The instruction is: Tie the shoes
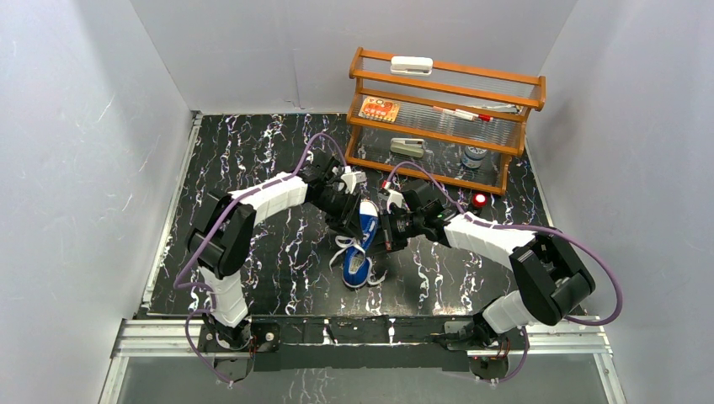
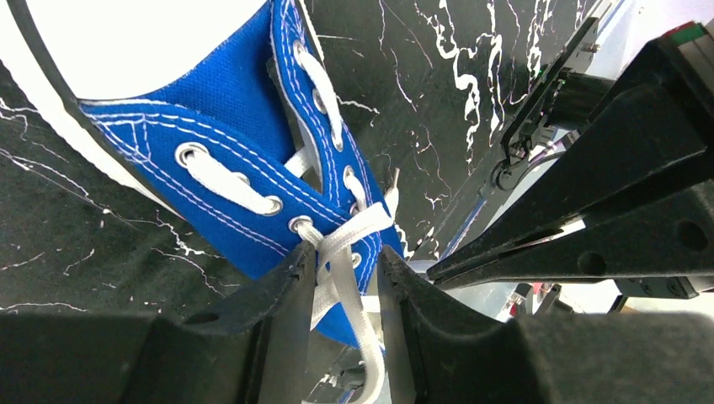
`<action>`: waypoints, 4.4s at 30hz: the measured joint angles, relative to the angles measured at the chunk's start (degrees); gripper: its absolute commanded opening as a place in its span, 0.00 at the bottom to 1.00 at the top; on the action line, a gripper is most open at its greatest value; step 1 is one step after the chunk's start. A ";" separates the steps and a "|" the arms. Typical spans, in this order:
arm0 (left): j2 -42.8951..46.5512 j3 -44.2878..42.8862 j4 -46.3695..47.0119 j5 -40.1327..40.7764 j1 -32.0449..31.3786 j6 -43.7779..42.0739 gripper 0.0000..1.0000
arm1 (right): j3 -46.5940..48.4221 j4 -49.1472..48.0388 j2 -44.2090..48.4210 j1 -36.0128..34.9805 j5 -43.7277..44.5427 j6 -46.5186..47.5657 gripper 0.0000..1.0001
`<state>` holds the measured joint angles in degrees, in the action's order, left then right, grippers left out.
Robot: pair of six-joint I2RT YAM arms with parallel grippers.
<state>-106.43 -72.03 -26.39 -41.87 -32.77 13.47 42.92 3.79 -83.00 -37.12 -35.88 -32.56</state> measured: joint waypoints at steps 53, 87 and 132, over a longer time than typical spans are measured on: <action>-1.09 1.90 6.29 -0.63 0.76 6.29 0.00 | 0.00 -0.85 -0.76 0.07 1.05 -3.54 0.00; 13.57 18.95 23.30 5.51 0.72 18.23 0.00 | 4.98 -2.27 -6.60 0.72 7.76 -23.17 0.00; 12.24 17.14 21.42 5.14 0.57 14.60 0.30 | 6.49 0.37 -10.38 0.44 9.57 -24.02 0.00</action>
<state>-94.19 -54.89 -4.97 -36.73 -32.21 28.08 49.41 4.16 -93.38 -36.69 -26.30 -56.58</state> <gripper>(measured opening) 0.296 0.011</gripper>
